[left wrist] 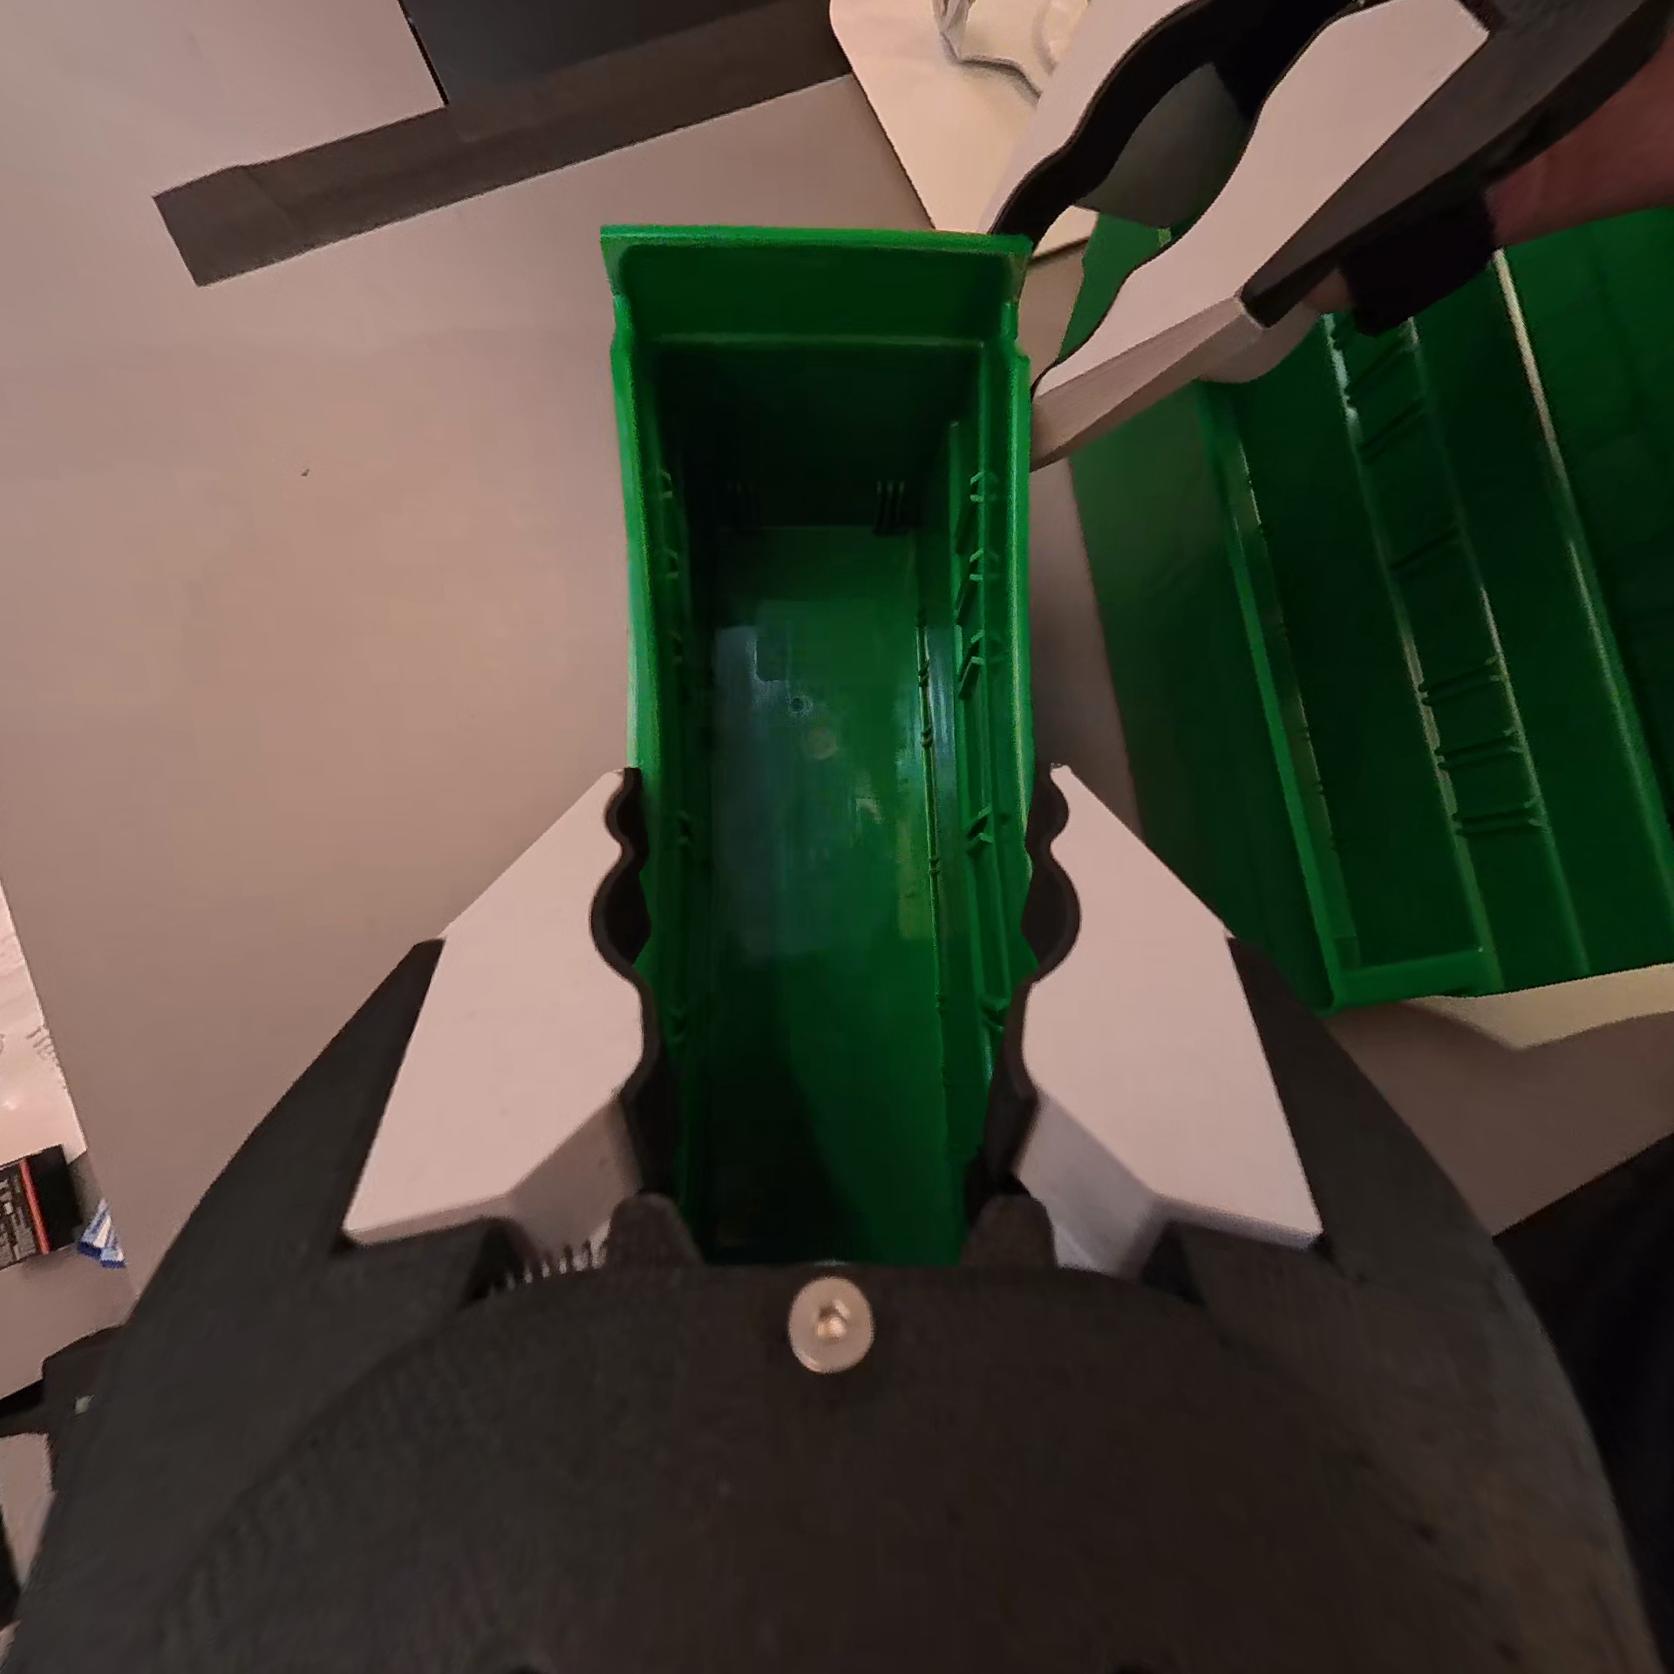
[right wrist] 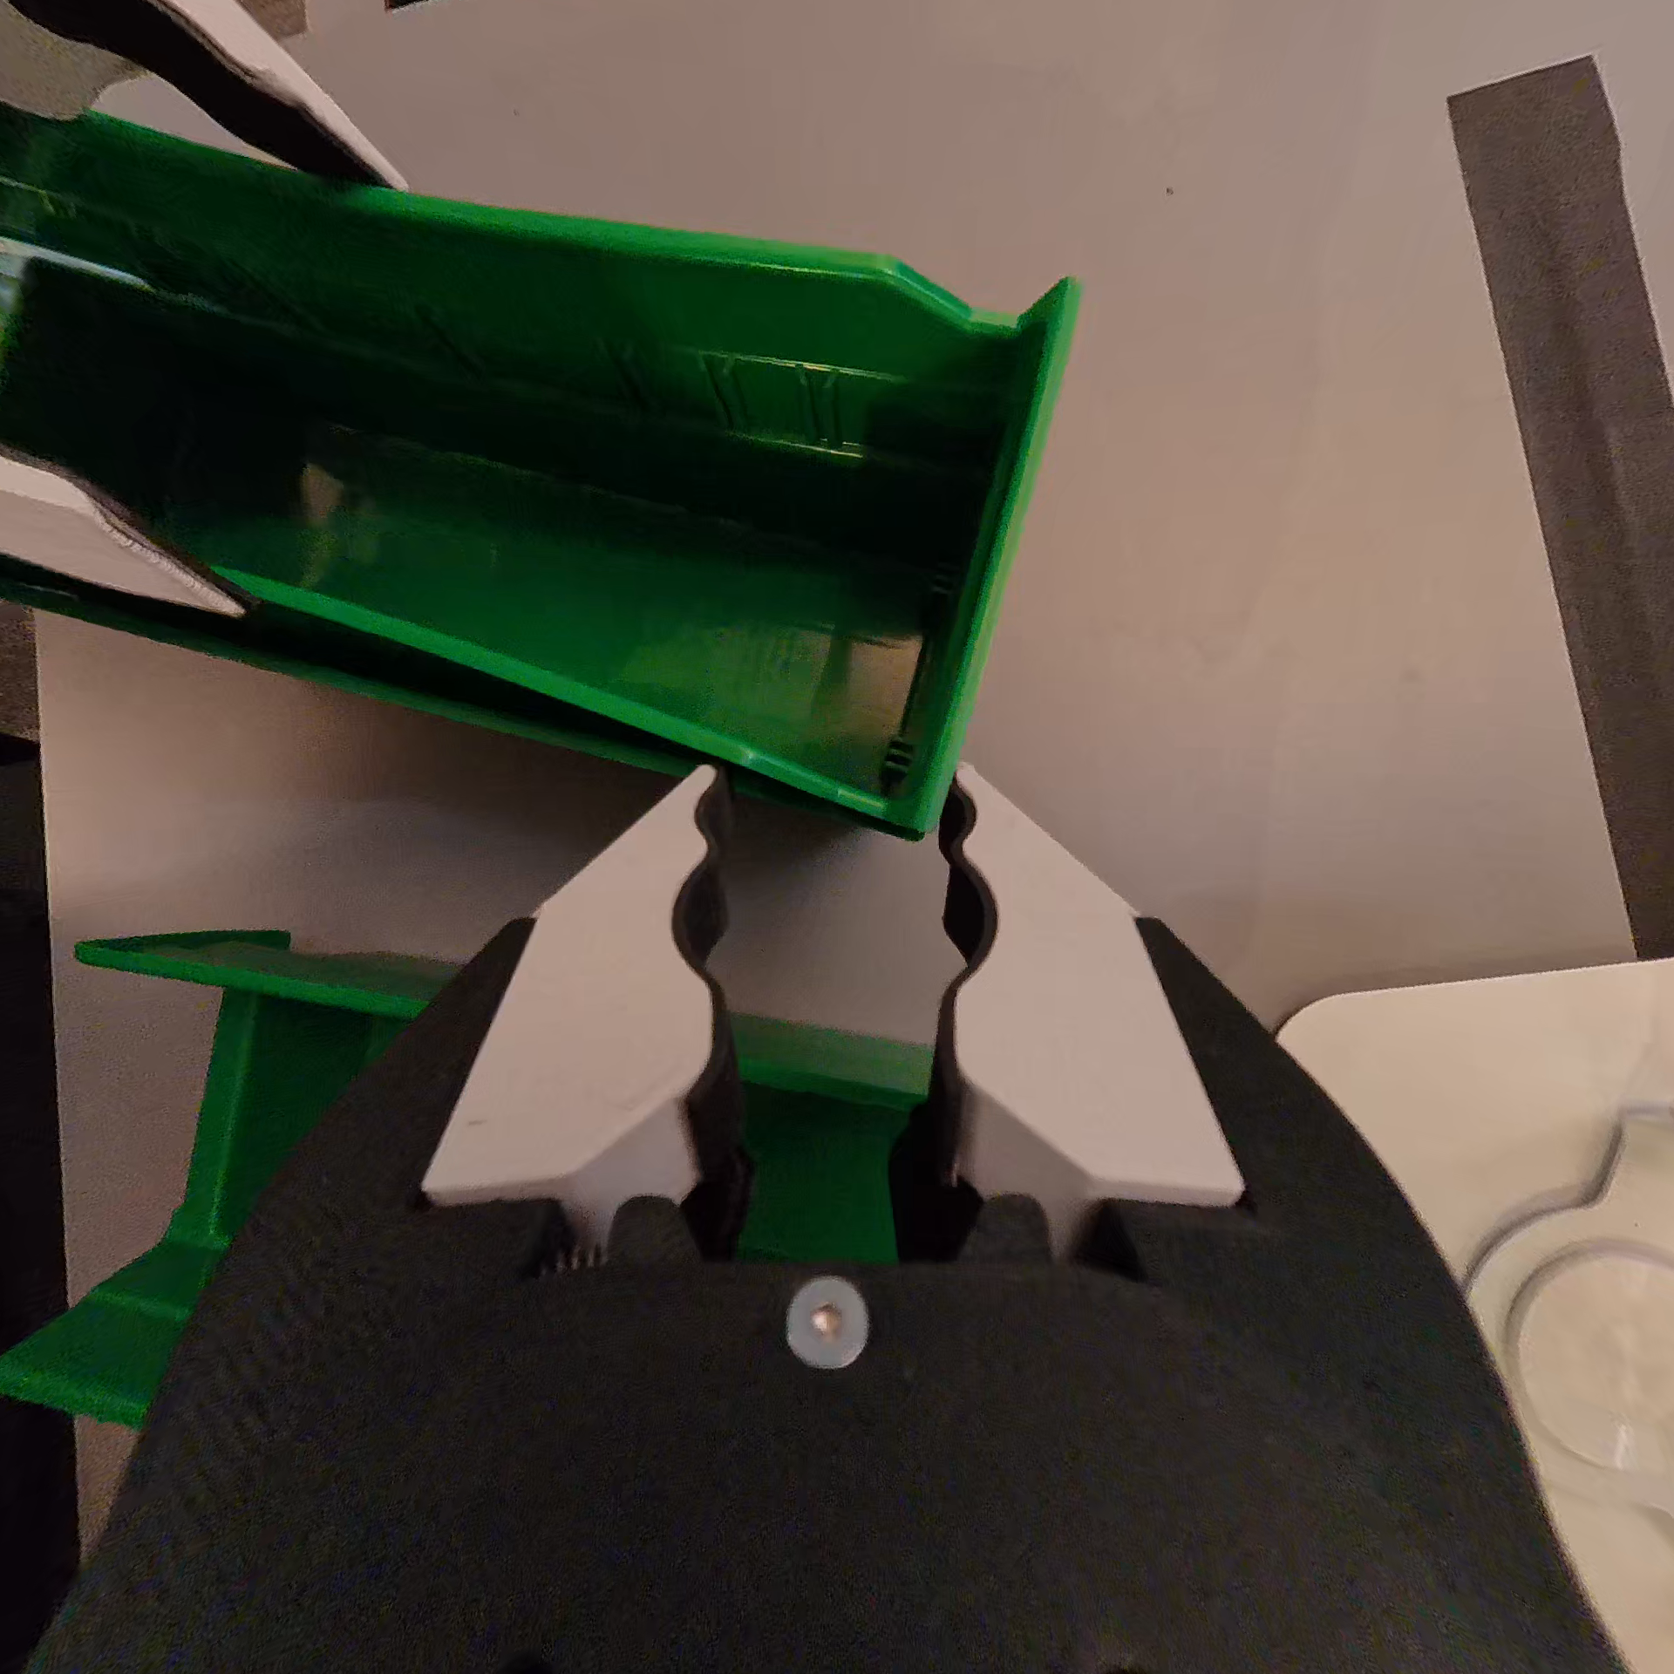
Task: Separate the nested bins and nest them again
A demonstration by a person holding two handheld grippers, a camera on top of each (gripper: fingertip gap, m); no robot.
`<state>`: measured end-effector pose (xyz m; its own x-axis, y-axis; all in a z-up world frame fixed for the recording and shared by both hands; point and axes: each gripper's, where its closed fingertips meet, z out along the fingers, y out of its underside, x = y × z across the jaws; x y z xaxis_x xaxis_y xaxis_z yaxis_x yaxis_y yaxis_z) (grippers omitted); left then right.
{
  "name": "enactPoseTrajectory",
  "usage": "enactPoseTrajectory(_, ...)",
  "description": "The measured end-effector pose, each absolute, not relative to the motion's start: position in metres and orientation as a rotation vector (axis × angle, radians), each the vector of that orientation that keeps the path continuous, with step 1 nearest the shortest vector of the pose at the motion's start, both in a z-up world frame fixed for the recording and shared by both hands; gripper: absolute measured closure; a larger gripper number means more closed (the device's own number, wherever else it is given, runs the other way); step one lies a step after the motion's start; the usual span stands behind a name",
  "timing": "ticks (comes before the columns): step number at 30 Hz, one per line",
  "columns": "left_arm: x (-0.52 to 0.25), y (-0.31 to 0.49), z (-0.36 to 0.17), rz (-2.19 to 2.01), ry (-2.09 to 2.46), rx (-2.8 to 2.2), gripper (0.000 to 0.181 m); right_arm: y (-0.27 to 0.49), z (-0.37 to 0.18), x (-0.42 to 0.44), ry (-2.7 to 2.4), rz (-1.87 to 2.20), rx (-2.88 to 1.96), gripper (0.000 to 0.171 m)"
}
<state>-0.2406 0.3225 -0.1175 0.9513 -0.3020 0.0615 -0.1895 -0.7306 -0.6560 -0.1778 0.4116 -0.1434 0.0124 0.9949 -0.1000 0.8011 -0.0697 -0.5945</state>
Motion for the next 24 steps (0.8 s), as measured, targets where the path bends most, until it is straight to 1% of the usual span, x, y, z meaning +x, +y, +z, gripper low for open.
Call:
enactPoseTrajectory(1,-0.242,0.323,-0.117,-0.214,0.322,-2.4,0.099,0.412,-0.144,-0.177,-1.854,0.706,-1.926,0.128)
enactPoseTrajectory(2,-0.27,0.328,-0.111,-0.039,0.189,-2.364,0.108,0.412,-0.146,-0.174,-1.885,0.676,-1.925,0.125)
enactPoseTrajectory(4,-0.26,0.333,-0.084,-0.23,0.18,-2.224,0.124,0.412,-0.147,-0.174,-1.882,0.664,-1.921,0.125)
enactPoseTrajectory(6,-0.265,0.328,-0.097,-0.079,0.286,-2.335,0.14,0.408,-0.144,-0.178,-1.85,0.731,-1.936,0.131)
enactPoseTrajectory(7,-0.261,0.325,-0.106,-0.129,0.295,-2.389,0.149,0.406,-0.145,-0.179,-1.855,0.743,-1.943,0.132)
enactPoseTrajectory(8,-0.257,0.323,-0.111,-0.192,0.268,-2.421,0.133,0.404,-0.145,-0.18,-1.86,0.748,-1.944,0.13)
enactPoseTrajectory(9,-0.261,0.325,-0.114,-0.163,0.259,-2.424,0.117,0.403,-0.146,-0.181,-1.866,0.742,-1.94,0.129)
enactPoseTrajectory(12,-0.256,0.328,-0.122,-0.149,0.332,-2.498,0.062,0.401,-0.148,-0.181,-1.896,0.706,-1.932,0.129)
enactPoseTrajectory(13,-0.252,0.327,-0.129,-0.15,0.363,-2.546,0.049,0.401,-0.149,-0.181,-1.905,0.695,-1.928,0.129)
enactPoseTrajectory(14,-0.251,0.326,-0.136,-0.116,0.413,-2.592,0.039,0.401,-0.149,-0.181,-1.907,0.692,-1.926,0.129)
enactPoseTrajectory(15,-0.25,0.326,-0.141,-0.081,0.464,-2.612,0.034,0.401,-0.149,-0.182,-1.905,0.696,-1.929,0.13)
enactPoseTrajectory(17,-0.243,0.327,-0.15,-0.115,0.495,-2.658,0.033,0.401,-0.149,-0.182,-1.898,0.706,-1.933,0.13)
enactPoseTrajectory(18,-0.246,0.327,-0.155,-0.066,0.516,-2.686,0.045,0.401,-0.149,-0.182,-1.896,0.71,-1.933,0.13)
enactPoseTrajectory(20,-0.249,0.33,-0.159,-0.015,0.532,-2.71,0.053,0.401,-0.149,-0.182,-1.896,0.71,-1.935,0.129)
enactPoseTrajectory(22,-0.248,0.333,-0.154,-0.048,0.503,-2.695,0.07,0.402,-0.15,-0.181,-1.901,0.699,-1.934,0.129)
enactPoseTrajectory(24,-0.248,0.333,-0.15,-0.086,0.487,-2.679,0.077,0.403,-0.15,-0.182,-1.898,0.706,-1.934,0.128)
